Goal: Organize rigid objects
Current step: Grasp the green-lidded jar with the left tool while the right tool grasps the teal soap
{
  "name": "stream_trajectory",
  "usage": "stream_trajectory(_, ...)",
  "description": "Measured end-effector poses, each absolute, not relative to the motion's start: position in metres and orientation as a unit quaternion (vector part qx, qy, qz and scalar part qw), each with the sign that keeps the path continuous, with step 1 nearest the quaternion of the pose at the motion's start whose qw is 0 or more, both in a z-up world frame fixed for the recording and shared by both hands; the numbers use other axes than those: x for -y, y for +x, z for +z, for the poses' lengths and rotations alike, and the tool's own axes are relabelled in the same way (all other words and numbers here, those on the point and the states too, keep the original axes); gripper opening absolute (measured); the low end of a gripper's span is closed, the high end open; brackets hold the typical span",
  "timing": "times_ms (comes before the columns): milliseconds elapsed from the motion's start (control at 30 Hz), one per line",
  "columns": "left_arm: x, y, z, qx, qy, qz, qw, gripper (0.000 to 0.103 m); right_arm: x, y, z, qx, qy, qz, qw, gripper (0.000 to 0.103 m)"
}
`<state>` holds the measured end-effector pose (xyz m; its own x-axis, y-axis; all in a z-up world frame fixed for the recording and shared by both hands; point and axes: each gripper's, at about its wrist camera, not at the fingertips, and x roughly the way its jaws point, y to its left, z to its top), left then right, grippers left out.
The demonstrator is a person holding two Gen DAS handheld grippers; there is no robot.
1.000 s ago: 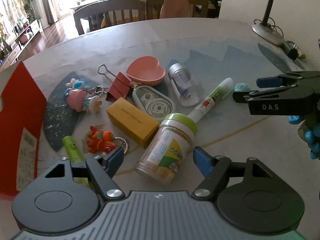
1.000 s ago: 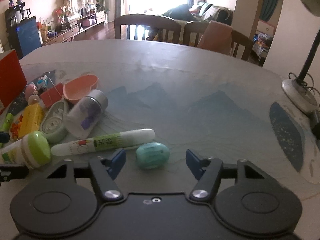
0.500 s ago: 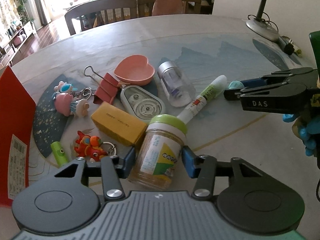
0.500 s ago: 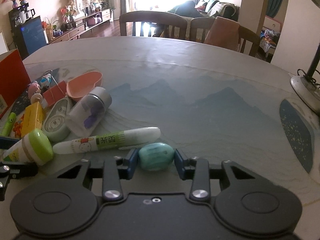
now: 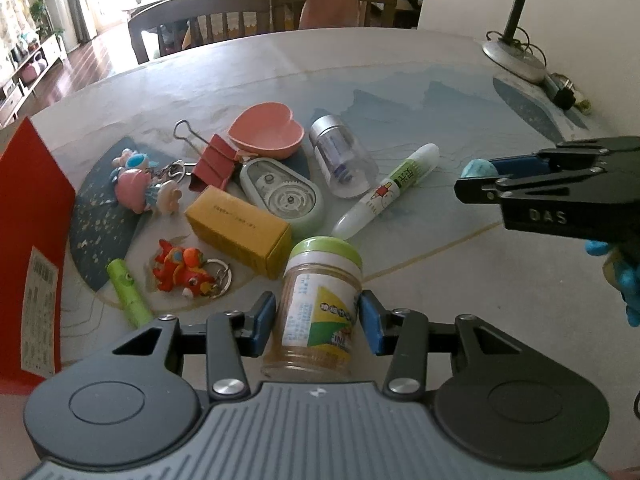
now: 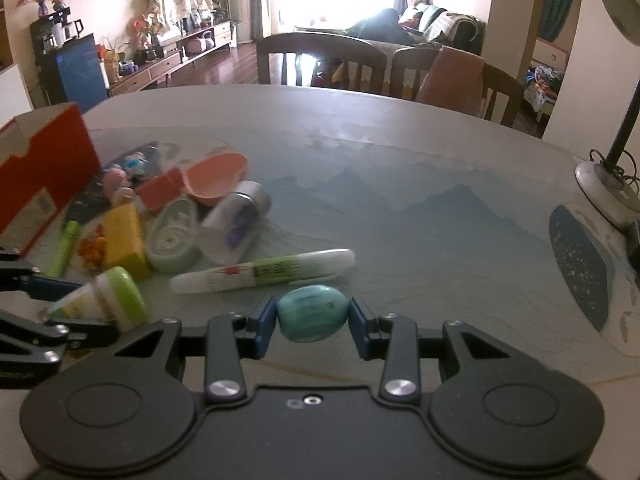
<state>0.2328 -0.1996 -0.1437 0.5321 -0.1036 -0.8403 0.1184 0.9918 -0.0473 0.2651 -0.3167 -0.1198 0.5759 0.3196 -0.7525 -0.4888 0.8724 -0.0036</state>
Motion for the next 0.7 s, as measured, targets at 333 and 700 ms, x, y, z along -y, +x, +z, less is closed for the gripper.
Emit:
stream_trajectory(333, 0.177, 0.214, -0.116, -0.461, -0.031, -0.053, 0.885, 0.044, 0.300, 0.228, -0.082, -0.387, -0.100, 0.261, 0.878, 0.039)
stream_trajectory(700, 0.136, 0.195, -0.073, -0.437, -0.068, -0.017, 0.897, 0.044, 0.264, 0.207, -0.041, -0.366, -0.109, 0.310, 0.871, 0.039)
